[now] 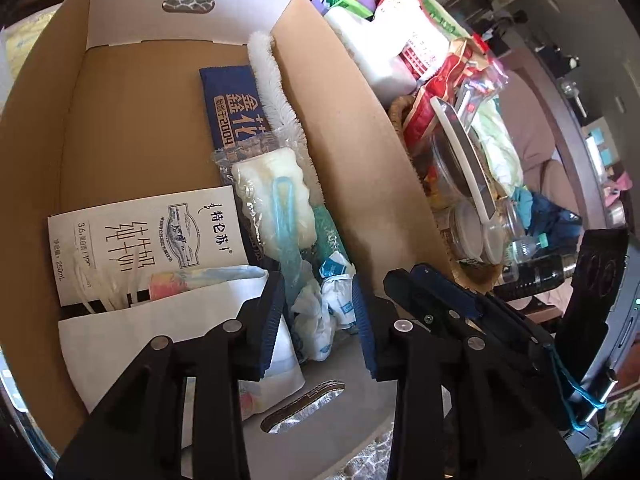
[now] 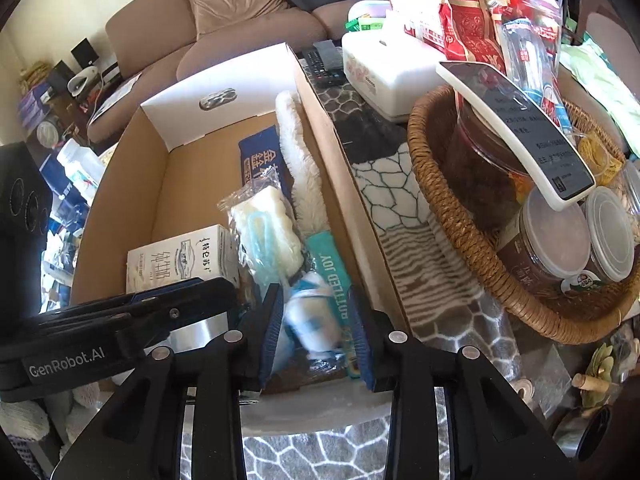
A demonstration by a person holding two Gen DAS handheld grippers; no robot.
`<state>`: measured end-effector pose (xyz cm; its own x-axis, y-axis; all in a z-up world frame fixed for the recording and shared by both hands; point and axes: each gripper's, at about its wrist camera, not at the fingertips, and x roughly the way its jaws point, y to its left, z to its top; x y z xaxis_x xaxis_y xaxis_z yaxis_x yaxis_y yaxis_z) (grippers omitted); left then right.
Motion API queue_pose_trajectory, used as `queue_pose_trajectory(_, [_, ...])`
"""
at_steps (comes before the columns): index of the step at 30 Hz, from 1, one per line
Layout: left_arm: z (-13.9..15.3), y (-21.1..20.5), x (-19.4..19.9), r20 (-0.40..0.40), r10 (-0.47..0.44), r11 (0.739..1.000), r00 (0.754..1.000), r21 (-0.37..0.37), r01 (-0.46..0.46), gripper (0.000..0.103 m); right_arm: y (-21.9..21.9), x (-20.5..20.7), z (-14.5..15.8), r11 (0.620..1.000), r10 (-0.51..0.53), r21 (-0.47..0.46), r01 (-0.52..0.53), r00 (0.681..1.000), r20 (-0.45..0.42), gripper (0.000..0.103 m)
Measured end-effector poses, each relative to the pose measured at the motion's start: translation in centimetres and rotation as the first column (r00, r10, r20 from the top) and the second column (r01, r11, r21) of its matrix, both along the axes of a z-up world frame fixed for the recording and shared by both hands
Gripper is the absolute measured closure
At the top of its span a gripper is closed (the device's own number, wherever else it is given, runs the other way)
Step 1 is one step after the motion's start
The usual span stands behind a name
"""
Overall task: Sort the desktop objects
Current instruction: 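Withdraw both open tools from the box back over the table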
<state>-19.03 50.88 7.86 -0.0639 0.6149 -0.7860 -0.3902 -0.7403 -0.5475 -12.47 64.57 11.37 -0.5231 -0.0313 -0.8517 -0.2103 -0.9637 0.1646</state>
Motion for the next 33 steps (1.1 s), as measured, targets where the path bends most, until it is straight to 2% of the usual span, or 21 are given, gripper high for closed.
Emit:
queue_pose_trajectory(4, [1.9,-1.6,0.4,-0.059,0.003,1.000,0.998,-0.024,-0.004,0.059,-0.4,0.5,1.0,1.000,0.001,0.009,-0.001,1.000,-0.016,0.064])
queue_pose_trajectory(5, [2.4,-2.1,0.6,-0.081,0.000,0.999,0.997,-0.037,-0.003,0.054,-0.6,0.7,1.2,1.000,0.000,0.015,0.000,1.000,-0.020,0.059])
queue_pose_trajectory(6, [2.9,-2.6,0.9,-0.106,-0.003,0.998,0.994,-0.056,-0.003,0.045,-0.8,0.9,1.5,1.000,0.000,0.021,0.001,1.000,-0.024,0.055])
queue_pose_trajectory(7, [3.4,-3.1,1.2,-0.136,-0.004,0.997,0.991,-0.082,-0.007,0.040,-1.1,1.1,1.8,1.000,0.000,0.026,0.000,1.000,-0.030,0.045])
queue_pose_trajectory(8, [3.9,-3.6,1.6,-0.174,-0.008,0.993,0.985,-0.115,-0.012,0.027,-1.4,1.3,2.0,1.000,0.000,0.029,0.001,0.999,-0.034,0.030])
queue_pose_trajectory(9, [4.4,-4.1,2.0,-0.215,-0.011,0.989,0.977,-0.146,-0.021,0.014,-1.8,1.5,2.3,0.999,-0.003,0.032,0.004,0.999,-0.040,0.023])
queue_pose_trajectory(11, [5.4,-5.1,2.7,-0.291,-0.015,0.982,0.957,-0.185,-0.041,0.001,-2.3,1.8,2.6,0.999,-0.018,0.046,0.020,0.999,-0.037,0.009])
queue_pose_trajectory(13, [6.1,-6.1,3.4,-0.332,-0.025,0.977,0.943,-0.209,-0.048,0.000,-3.0,2.1,3.0,0.998,-0.019,0.055,0.021,0.999,-0.037,0.005])
queue_pose_trajectory(18, [7.6,-8.3,5.1,-0.390,-0.046,0.971,0.920,-0.234,-0.051,0.000,-5.1,3.2,4.0,0.993,-0.006,0.120,0.011,0.999,-0.040,0.004])
queue_pose_trajectory(22, [8.5,-9.9,6.8,-0.429,-0.078,0.964,0.900,-0.262,-0.041,0.000,-6.5,4.0,4.7,0.992,0.003,0.129,0.003,0.999,-0.049,0.003])
queue_pose_trajectory(28, [9.5,-13.2,8.6,-0.438,-0.067,0.962,0.897,-0.265,-0.058,0.000,-9.2,5.2,5.8,0.991,0.015,0.137,-0.006,0.998,-0.063,0.003])
queue_pose_trajectory(33, [10.8,-17.7,9.6,-0.455,-0.015,0.966,0.890,-0.237,-0.105,0.000,-11.9,6.2,7.1,0.989,0.035,0.146,-0.023,0.996,-0.076,0.002])
